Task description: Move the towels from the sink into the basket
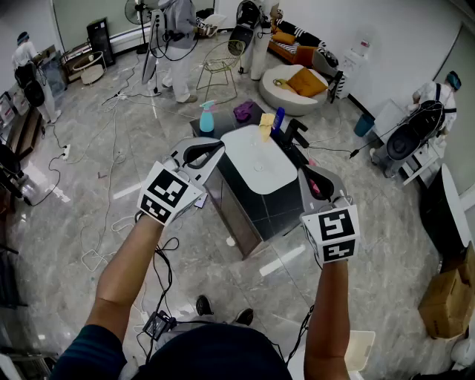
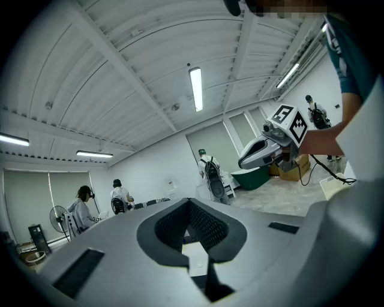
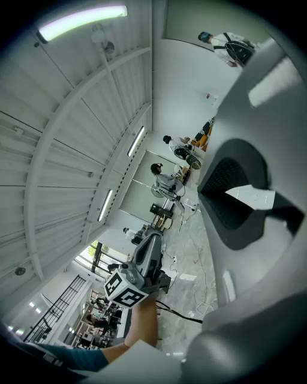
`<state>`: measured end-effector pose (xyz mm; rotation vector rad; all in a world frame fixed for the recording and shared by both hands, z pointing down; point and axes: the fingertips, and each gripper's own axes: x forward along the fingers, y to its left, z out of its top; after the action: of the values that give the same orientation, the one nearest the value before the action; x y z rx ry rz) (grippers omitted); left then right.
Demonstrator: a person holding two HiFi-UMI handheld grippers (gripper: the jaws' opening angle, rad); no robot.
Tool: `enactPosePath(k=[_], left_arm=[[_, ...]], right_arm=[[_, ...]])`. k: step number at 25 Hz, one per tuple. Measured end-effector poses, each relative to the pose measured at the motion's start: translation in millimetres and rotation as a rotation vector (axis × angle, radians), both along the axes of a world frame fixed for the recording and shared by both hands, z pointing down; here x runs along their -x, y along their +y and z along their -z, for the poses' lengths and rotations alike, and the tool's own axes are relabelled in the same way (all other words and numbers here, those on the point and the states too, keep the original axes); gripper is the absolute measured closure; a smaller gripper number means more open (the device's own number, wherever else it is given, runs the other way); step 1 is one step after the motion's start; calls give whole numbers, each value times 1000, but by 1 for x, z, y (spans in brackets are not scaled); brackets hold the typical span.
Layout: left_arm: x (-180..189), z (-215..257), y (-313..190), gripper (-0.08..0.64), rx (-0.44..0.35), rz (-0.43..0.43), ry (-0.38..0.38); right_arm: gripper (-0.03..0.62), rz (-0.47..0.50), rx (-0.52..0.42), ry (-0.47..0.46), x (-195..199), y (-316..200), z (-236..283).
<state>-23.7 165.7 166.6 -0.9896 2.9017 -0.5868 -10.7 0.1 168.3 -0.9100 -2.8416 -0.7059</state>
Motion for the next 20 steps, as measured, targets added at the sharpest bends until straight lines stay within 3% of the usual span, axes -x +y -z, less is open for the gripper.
enactPosePath(k=[20], left_arm=[[26, -6, 57, 554, -16, -46, 7]], right_arm=[[584, -39, 62, 2, 31, 59, 4]])
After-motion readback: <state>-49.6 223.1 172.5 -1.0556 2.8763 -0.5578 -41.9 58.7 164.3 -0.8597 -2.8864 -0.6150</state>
